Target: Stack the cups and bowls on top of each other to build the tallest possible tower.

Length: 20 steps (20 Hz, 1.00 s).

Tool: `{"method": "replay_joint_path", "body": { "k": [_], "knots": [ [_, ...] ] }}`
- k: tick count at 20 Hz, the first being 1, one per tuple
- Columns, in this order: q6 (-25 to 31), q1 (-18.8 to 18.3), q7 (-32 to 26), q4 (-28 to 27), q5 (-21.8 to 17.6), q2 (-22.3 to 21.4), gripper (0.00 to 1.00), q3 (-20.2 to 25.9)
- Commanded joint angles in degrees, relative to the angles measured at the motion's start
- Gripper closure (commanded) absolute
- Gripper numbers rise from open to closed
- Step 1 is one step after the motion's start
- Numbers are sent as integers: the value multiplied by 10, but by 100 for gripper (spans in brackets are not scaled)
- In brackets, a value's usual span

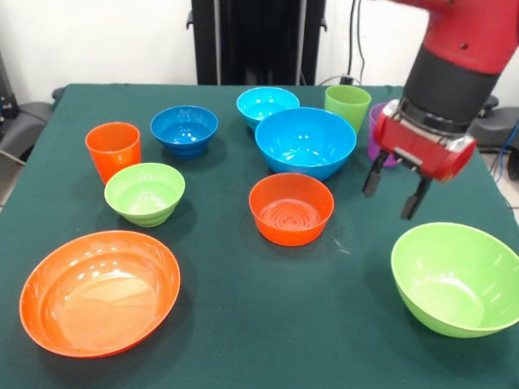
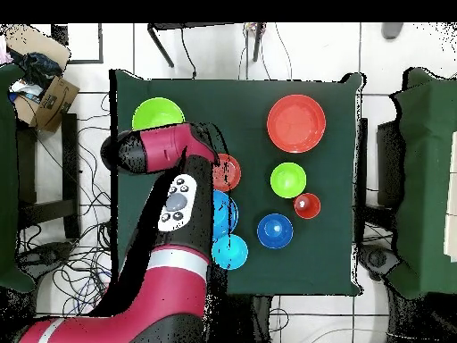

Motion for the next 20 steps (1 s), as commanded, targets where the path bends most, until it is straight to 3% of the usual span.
{"method": "replay_joint_path", "body": {
  "k": [1,8,20],
  "knots": [
    [-40,-30,23,-4,5,27,0,40],
    [-43,-60,-36,24,-4,-1,0,72],
    [-53,-77,-63,37,-19,-8,0,98]
  ]
}}
